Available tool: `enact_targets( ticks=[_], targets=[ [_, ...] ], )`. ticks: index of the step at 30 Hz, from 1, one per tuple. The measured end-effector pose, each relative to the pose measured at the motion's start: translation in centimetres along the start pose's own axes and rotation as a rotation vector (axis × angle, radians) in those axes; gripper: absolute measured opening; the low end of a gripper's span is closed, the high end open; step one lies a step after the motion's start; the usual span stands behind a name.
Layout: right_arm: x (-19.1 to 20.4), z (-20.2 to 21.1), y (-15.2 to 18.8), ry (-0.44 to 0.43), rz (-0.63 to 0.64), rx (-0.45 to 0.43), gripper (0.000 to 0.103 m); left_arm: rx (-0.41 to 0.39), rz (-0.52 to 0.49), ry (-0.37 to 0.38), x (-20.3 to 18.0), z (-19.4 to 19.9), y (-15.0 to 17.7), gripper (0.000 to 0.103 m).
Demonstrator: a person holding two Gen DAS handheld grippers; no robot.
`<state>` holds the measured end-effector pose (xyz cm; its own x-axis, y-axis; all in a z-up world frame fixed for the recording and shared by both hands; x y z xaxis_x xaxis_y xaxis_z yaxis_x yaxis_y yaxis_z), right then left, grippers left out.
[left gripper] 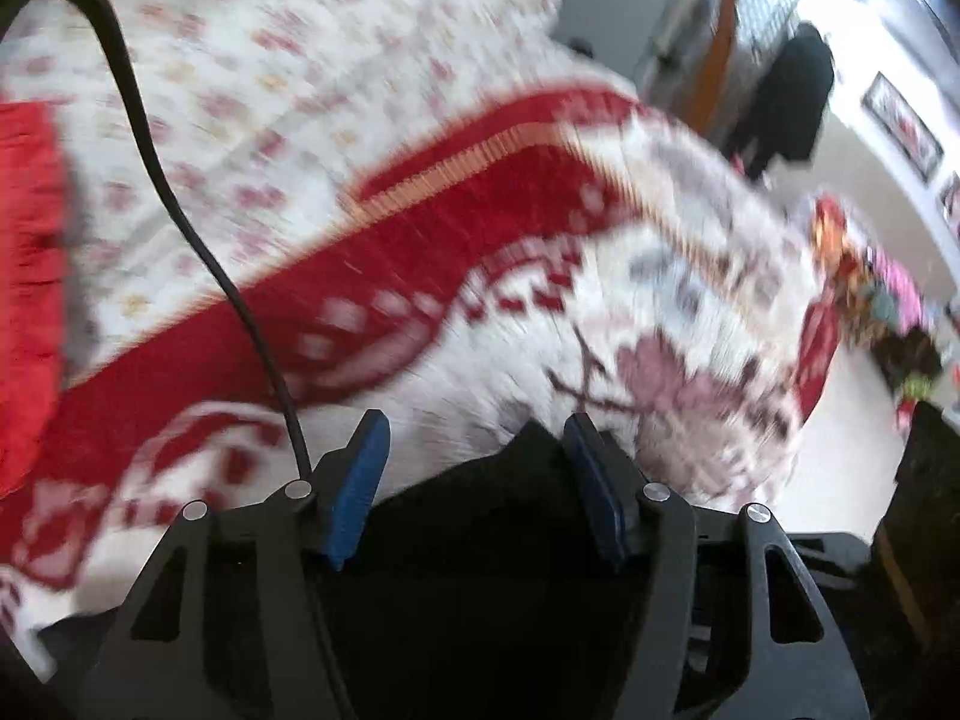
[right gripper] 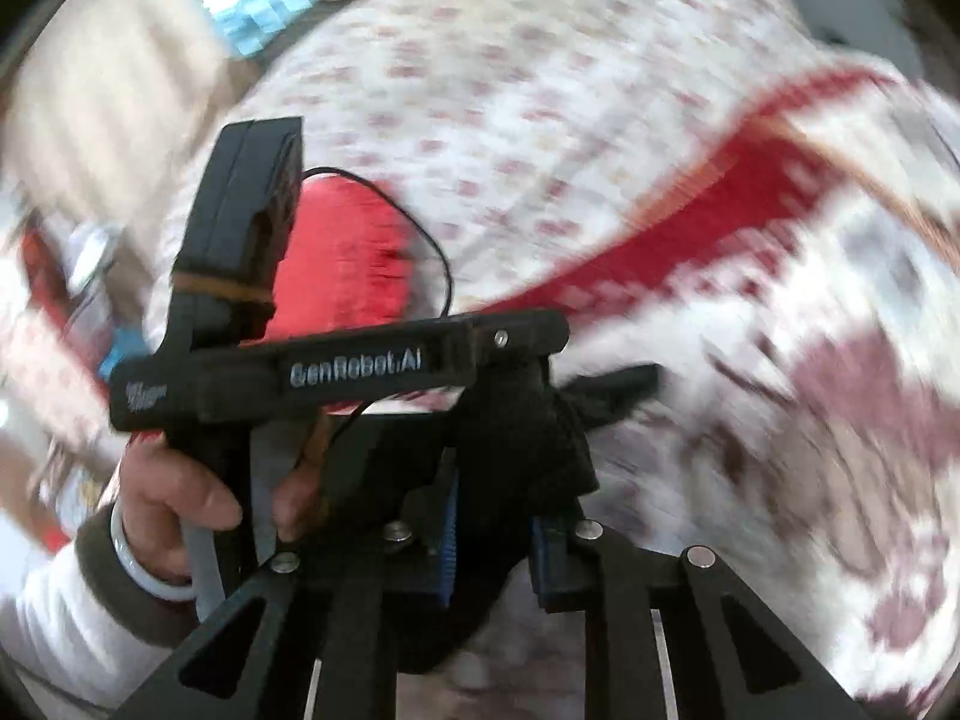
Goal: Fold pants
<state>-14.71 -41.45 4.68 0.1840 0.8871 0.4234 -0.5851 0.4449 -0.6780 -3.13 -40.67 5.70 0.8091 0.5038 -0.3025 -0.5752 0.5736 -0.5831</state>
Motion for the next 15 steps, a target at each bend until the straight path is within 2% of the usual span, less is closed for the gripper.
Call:
enact_targets(
  ticks=[3, 7, 8, 10, 11, 13, 15],
  targets=[
    [5.8, -1.0, -0.3, -0.089, 0.145, 0.022, 0.018, -0.068, 0.065, -0.072, 3.8, 5.6, 0.8, 0.06],
    [11.7, -4.5, 2.1, -0.207, 0.256, 0.117, 0.018, -0.108, 0.19, -0.176, 9.9, 11.5, 4.8, 0.06],
    [13.0, -6.0, 3.2, -0.243, 0.275, 0.166, 0.021, -0.107, 0.229, -0.198, 11.2, 12.4, 6.2, 0.061],
    [15.0, -9.2, 5.7, -0.288, 0.292, 0.29, 0.041, -0.095, 0.297, -0.238, 13.6, 13.6, 9.0, 0.061],
    [15.7, -10.5, 6.9, -0.302, 0.285, 0.357, 0.055, -0.089, 0.322, -0.252, 14.4, 14.0, 10.1, 0.061],
    [16.4, -10.7, 7.7, -0.347, 0.279, 0.407, 0.055, -0.079, 0.367, -0.266, 15.5, 14.7, 12.1, 0.061],
    [16.5, -9.0, 6.9, -0.356, 0.31, 0.36, 0.055, -0.076, 0.397, -0.256, 15.8, 15.1, 13.8, 0.061]
  ],
)
Point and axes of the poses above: each gripper's, at about its wrist camera, not at the fingertips, and z roughly against the way its jaws point, x to its left, y to its underside, the point moved 6 cm from there along -z, roughly the way its jaws point, and after that the axes turned 1 degree about x, right-handed, at the moved point
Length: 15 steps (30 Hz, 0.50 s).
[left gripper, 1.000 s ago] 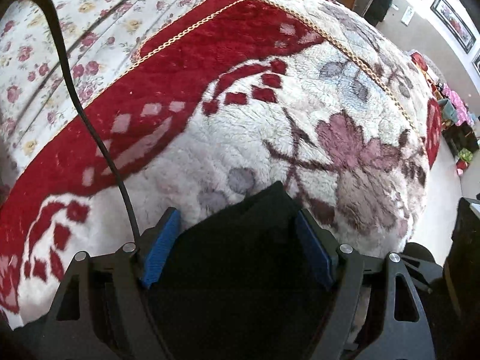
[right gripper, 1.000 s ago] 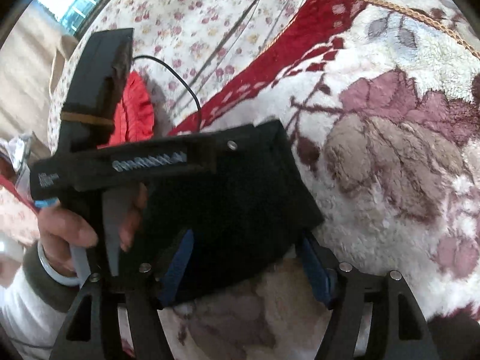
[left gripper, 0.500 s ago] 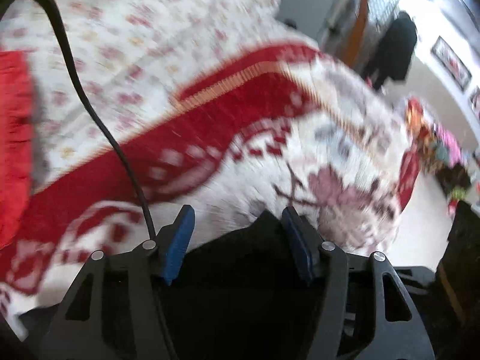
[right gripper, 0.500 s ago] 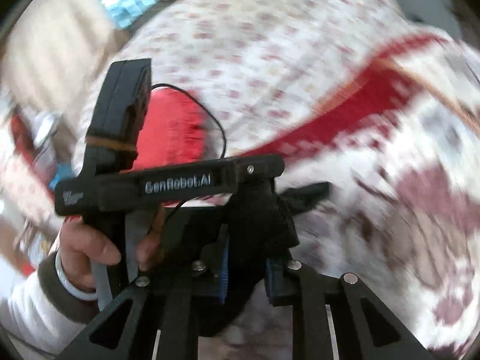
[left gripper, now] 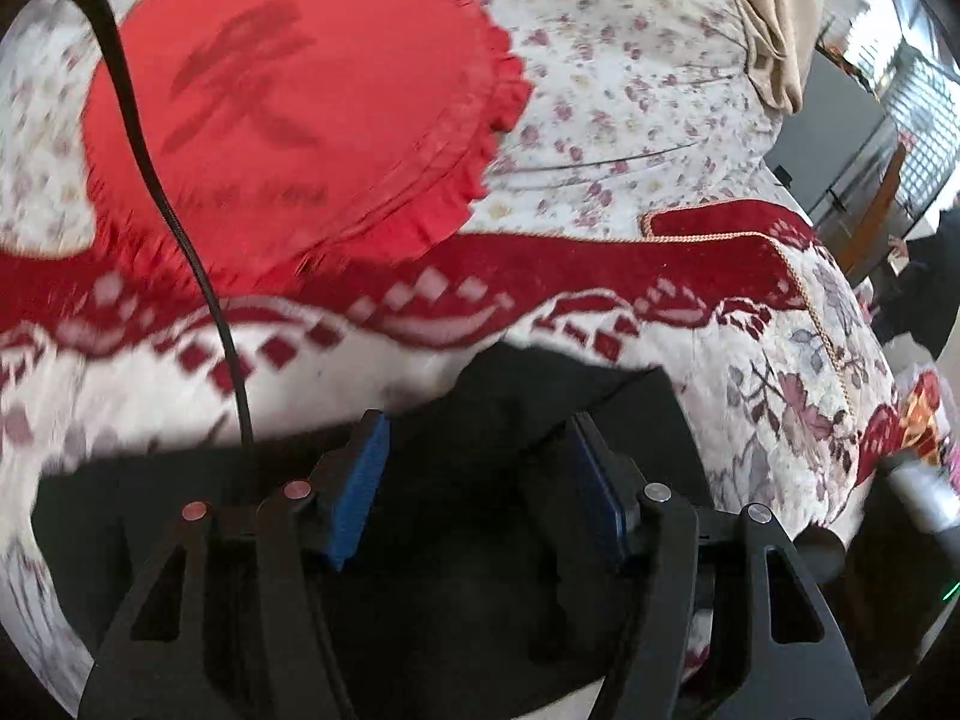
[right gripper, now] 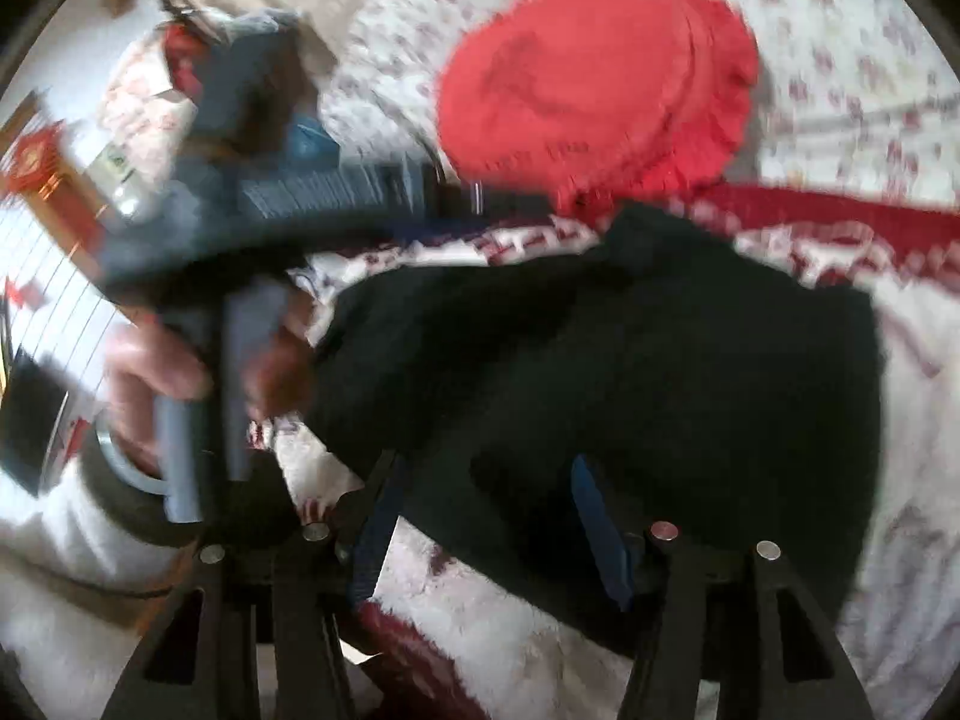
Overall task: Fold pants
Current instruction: 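Press the folded black pants flat with both grippers in front of the red pillow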
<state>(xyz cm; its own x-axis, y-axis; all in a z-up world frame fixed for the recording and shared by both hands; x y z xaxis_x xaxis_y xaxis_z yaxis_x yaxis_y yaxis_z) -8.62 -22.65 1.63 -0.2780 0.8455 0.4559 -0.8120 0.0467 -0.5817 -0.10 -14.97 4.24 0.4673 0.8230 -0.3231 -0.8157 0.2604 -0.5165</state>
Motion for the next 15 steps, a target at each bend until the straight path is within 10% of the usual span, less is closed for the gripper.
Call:
enact_targets(
  ticks=[8, 15],
  targets=[
    [-6.3, 3.6, -0.6, 0.288, -0.055, -0.069, 0.047, 0.028, 0.007, 0.043, -2.6, -0.8, 3.9, 0.067],
    [-9.5, -0.3, 0.7, 0.467, -0.011, 0.014, 0.04, 0.061, -0.023, -0.131, -3.0, -3.7, 6.1, 0.068]
  ],
)
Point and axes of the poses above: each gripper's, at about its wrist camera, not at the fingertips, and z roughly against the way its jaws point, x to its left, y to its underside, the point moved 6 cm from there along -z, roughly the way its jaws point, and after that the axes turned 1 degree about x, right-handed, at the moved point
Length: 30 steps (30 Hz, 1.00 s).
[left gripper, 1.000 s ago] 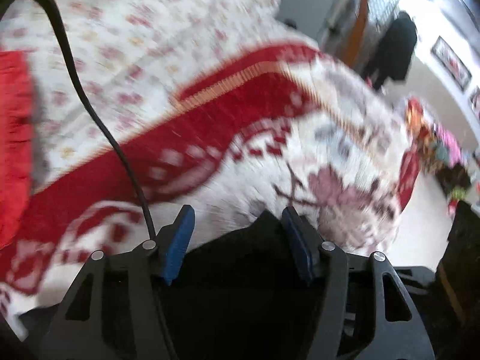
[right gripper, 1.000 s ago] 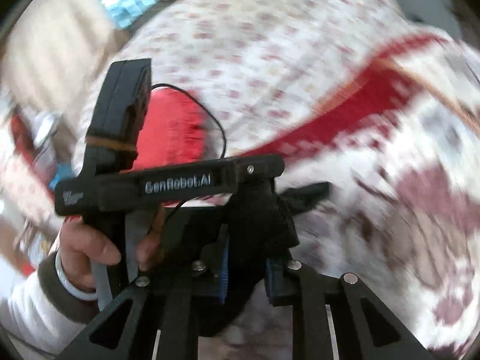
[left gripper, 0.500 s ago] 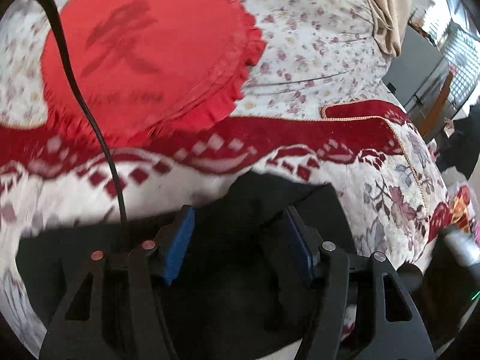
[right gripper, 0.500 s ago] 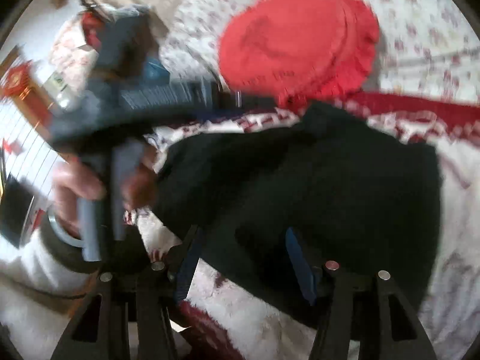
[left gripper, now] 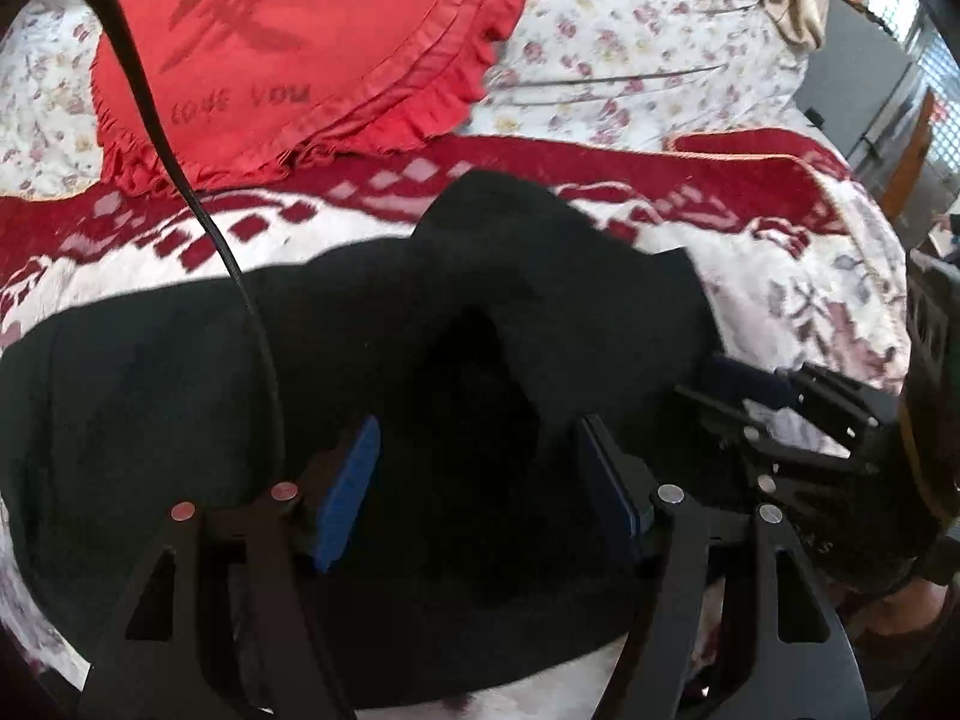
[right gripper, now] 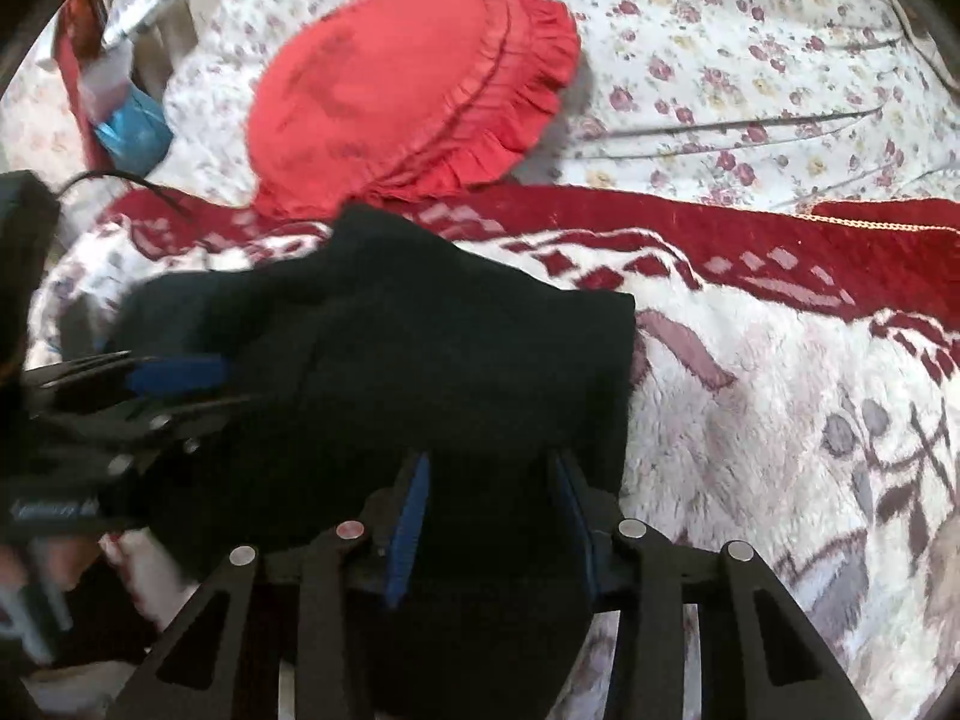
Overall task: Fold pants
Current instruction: 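Press the folded black pants flat with both grippers in front of the red pillow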
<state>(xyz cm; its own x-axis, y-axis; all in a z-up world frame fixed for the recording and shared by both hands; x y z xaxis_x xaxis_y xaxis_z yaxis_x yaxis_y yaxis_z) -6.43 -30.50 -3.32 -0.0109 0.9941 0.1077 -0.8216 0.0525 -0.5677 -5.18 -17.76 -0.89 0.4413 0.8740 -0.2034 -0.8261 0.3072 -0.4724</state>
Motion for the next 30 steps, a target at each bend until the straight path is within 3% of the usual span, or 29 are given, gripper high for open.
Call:
enact_targets(
  ticks=[6, 11, 15, 16, 23, 27, 30],
  targets=[
    [-0.3, 2.2, -0.3, -0.009, 0.002, -0.013, 0.04, -0.023, 0.029, -0.002, 0.6, 0.2, 0.2, 0.069],
    [1.5, 4.5, 1.4, -0.009, 0.069, -0.012, 0.041, -0.03, 0.048, -0.007, 0.9, 0.6, 0.6, 0.069],
    [2.5, 2.3, 3.9, -0.004, 0.091, 0.066, 0.042, -0.034, 0.054, -0.005, 0.7, 0.8, 0.8, 0.069],
    [2.6, 2.5, 3.9, 0.004, 0.095, 0.049, 0.042, -0.034, 0.053, -0.01, 0.7, 1.0, 0.9, 0.069],
    [3.8, 4.6, 1.6, -0.01, 0.118, -0.006, 0.046, -0.071, 0.074, -0.053, 2.4, 3.3, 1.2, 0.069],
    [5.3, 2.7, 1.2, -0.04, 0.121, 0.019, 0.046, -0.08, 0.106, -0.069, 3.9, 4.6, 1.7, 0.069],
    [6.1, 0.7, 1.0, -0.015, 0.154, 0.054, 0.046, -0.1, 0.139, -0.098, 5.6, 5.9, 2.2, 0.069]
  ],
)
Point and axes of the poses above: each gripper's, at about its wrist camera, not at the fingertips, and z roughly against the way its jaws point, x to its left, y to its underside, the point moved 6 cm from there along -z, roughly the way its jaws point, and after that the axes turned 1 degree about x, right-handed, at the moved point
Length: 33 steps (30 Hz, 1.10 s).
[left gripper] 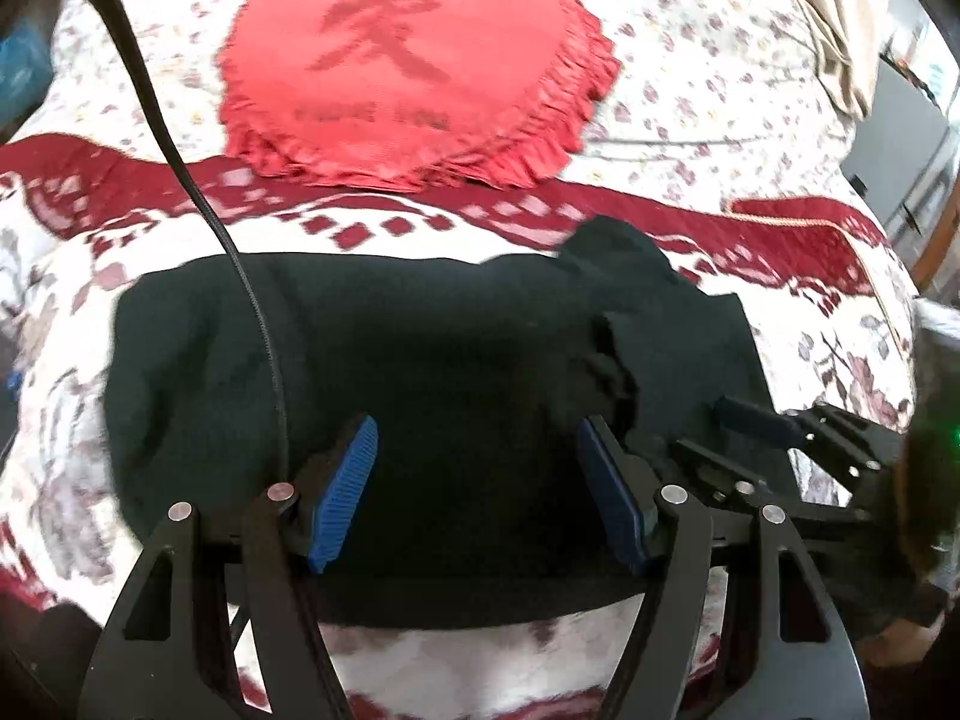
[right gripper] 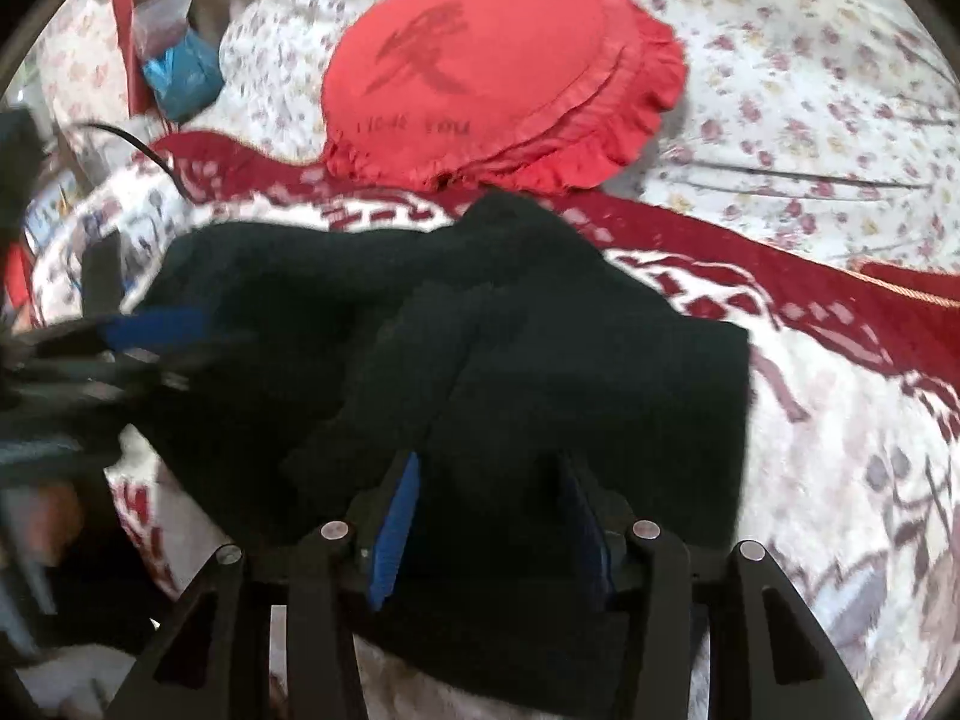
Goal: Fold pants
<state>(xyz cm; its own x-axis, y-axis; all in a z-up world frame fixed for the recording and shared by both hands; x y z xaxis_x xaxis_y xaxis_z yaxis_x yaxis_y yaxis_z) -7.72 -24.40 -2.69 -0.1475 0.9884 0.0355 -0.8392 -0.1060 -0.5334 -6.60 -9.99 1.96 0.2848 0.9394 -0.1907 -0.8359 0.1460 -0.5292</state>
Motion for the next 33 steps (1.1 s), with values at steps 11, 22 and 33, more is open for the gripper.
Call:
enact_targets(
  ticks=[11, 22, 33],
  targets=[
    [0.7, -0.9, -2.4, -0.015, 0.005, 0.019, 0.05, -0.039, 0.079, -0.073, 5.3, 2.8, 0.6, 0.069],
    [1.9, 0.8, -4.5, -0.016, 0.03, -0.026, 0.051, -0.043, 0.18, -0.098, 9.5, 3.8, 1.8, 0.071],
    [6.4, 0.0, -7.4, -0.175, 0.087, -0.063, 0.065, -0.019, 0.395, -0.038, 13.3, 3.8, 4.8, 0.079]
  ],
)
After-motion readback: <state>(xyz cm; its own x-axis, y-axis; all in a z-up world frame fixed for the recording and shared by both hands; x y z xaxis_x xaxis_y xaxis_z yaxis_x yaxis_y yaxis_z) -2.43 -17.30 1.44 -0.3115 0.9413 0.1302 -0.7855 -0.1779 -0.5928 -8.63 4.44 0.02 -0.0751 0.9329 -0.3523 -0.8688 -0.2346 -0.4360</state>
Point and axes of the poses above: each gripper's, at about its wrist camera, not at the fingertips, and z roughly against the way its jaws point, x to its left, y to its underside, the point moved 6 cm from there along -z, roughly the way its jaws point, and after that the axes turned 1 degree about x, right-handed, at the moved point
